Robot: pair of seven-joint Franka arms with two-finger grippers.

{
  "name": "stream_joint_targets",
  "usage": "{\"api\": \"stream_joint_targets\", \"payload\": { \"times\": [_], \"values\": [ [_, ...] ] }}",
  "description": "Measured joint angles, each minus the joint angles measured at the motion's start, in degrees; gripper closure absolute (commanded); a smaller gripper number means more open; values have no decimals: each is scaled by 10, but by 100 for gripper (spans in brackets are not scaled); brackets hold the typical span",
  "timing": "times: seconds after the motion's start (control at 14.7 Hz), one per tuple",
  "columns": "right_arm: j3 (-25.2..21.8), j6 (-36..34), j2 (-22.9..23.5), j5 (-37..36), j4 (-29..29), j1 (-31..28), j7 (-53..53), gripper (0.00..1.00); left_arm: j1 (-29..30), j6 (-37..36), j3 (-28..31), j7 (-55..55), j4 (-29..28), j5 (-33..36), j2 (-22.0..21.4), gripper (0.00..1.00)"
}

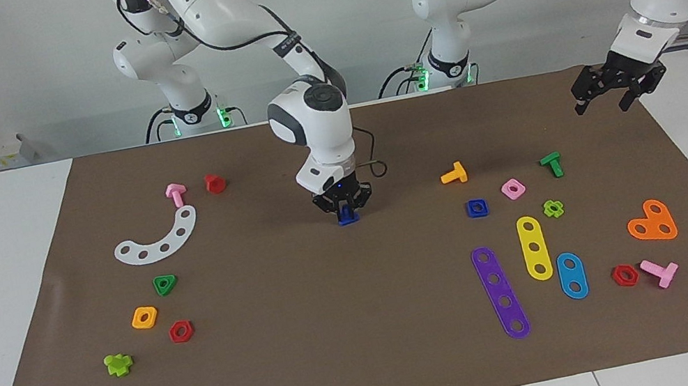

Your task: Unscrew and place screws in storage area

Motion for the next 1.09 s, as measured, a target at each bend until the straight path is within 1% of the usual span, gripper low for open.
{"api": "stream_joint_targets", "payload": {
  "times": [0.07, 0.27, 0.48, 0.75, 0.88, 1.09],
  "values": [
    [0, 0, 0, 0, 0, 0, 0, 100, 0, -13, -12, -12, 6, 9, -4, 0],
    [-1, 0, -2, 0, 1, -2, 0, 100, -1, -42, -30, -22, 25, 15, -15, 0],
    [-4, -2, -24, -1, 2, -28, 0, 100, -1, -55, -30, -22, 28, 16, -28, 0],
    [-6, -24, -76, -1, 0, -103, -20, 100, -1, -65, -37, -22, 34, 16, -33, 0],
    [-6, -27, -83, -1, -4, -147, -54, 100, -1, -69, -39, -22, 39, 16, -33, 0],
    [-7, -26, -81, -1, -13, -225, -140, 100, -1, -72, -40, -22, 40, 16, -33, 0]
  ]
}}
